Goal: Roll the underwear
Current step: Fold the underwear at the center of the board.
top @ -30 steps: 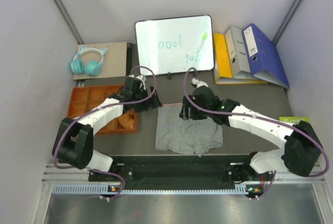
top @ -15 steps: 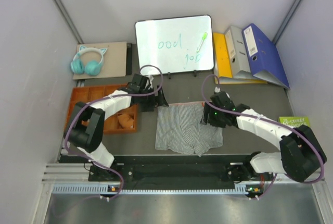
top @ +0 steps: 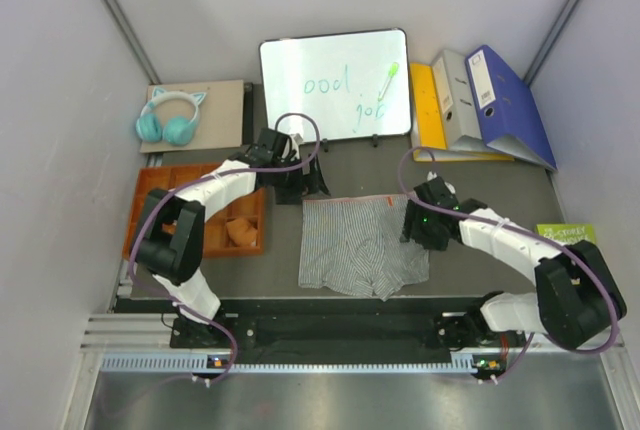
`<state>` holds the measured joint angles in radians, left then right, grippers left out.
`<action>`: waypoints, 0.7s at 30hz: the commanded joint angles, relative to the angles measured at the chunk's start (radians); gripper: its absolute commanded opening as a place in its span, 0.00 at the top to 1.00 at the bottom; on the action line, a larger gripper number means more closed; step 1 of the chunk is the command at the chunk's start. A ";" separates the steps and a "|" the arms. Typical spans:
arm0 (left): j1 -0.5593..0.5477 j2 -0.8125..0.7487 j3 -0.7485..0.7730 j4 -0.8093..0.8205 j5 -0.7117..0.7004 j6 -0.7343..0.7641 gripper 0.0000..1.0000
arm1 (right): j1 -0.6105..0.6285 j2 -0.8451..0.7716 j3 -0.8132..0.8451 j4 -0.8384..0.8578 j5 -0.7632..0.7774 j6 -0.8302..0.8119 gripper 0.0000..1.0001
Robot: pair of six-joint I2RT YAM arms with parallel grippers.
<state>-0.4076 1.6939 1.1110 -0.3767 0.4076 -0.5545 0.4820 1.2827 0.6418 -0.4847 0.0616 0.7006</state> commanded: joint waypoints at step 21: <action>-0.008 0.016 -0.008 -0.051 -0.148 0.054 0.26 | 0.123 -0.184 0.114 -0.134 0.055 0.062 0.40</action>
<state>-0.4080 1.6878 1.0786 -0.4129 0.3229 -0.5190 0.4969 1.0878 0.7216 -0.6800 0.1356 0.6952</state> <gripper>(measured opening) 0.769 0.602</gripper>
